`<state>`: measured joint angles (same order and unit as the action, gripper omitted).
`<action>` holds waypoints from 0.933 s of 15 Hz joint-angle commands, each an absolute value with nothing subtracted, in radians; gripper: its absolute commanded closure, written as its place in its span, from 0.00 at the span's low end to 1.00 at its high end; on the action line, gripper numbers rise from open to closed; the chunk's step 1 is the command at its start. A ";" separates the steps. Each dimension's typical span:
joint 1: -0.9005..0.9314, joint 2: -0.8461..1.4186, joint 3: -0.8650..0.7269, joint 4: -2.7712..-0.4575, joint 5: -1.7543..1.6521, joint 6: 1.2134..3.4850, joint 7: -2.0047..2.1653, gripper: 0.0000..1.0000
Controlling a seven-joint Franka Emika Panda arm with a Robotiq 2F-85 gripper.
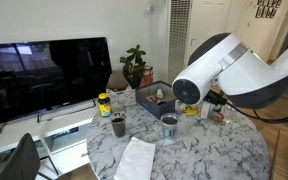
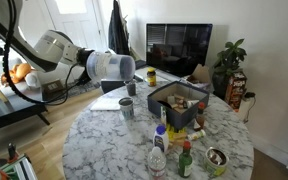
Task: Pick up the clear cup and pour all its contents on the table, pick up the silver cup and put it in the clear cup
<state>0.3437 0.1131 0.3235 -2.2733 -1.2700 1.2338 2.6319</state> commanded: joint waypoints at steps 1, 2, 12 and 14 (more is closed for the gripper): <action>0.372 0.193 0.332 -2.253 -1.376 1.068 2.703 0.99; 0.377 0.210 0.331 -2.253 -1.401 1.021 2.717 0.99; 0.382 0.297 0.335 -2.213 -1.458 0.859 2.733 0.99; 0.377 0.296 0.336 -2.211 -1.454 0.880 2.725 0.99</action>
